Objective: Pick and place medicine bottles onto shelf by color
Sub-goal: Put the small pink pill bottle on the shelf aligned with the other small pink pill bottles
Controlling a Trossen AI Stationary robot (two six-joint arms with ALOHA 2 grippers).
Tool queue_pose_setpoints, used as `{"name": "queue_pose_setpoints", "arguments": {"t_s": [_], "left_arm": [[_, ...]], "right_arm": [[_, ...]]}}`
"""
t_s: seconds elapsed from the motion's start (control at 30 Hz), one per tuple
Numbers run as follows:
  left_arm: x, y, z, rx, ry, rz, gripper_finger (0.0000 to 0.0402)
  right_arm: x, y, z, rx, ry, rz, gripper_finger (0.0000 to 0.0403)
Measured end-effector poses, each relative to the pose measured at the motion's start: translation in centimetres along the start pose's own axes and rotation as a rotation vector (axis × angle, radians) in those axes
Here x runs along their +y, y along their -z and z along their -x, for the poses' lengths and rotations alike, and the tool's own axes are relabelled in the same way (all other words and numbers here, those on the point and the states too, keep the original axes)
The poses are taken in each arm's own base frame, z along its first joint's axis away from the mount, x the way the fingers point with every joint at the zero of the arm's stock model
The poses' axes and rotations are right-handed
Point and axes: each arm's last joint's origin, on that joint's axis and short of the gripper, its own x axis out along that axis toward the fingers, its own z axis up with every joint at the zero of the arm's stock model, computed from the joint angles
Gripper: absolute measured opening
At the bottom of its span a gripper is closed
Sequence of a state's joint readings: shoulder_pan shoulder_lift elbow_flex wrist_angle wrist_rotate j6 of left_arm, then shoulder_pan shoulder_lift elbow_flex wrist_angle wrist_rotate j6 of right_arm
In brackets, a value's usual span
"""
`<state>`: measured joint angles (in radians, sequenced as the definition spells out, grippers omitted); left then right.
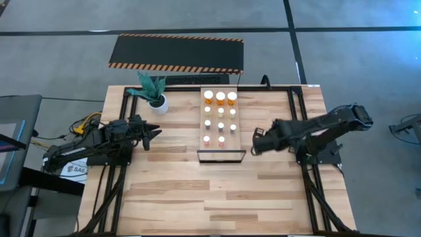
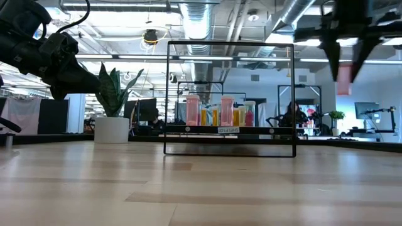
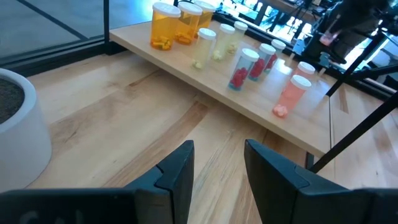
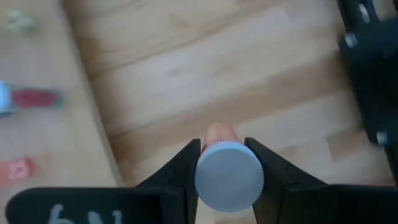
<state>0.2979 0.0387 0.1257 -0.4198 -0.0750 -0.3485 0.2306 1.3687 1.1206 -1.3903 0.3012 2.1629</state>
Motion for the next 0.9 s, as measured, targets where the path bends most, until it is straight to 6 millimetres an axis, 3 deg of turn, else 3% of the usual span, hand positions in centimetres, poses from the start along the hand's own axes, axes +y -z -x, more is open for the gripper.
{"name": "queue_pose_setpoints", "arguments": {"t_s": [0.13, 0.47, 0.63, 0.9], "left_arm": [[0.0, 0.0, 0.0, 0.0, 0.0, 0.0, 0.0128], [0.0, 0.0, 0.0, 0.001, 0.0, 0.0, 0.0128], [0.0, 0.0, 0.0, 0.001, 0.0, 0.0, 0.0128], [0.0, 0.0, 0.0, 0.001, 0.0, 0.0, 0.0128]], "right_arm": [[1.8, -1.8, -0.6, 0.032, -0.048, 0.05, 0.0123], [7.3, -3.2, -4.2, 0.088, -0.033, 0.004, 0.0123], [9.7, -2.8, -5.0, 0.099, 0.006, 0.091, 0.0123], [12.0, -1.4, -4.1, 0.113, -0.043, 0.128, 0.0123]]}}
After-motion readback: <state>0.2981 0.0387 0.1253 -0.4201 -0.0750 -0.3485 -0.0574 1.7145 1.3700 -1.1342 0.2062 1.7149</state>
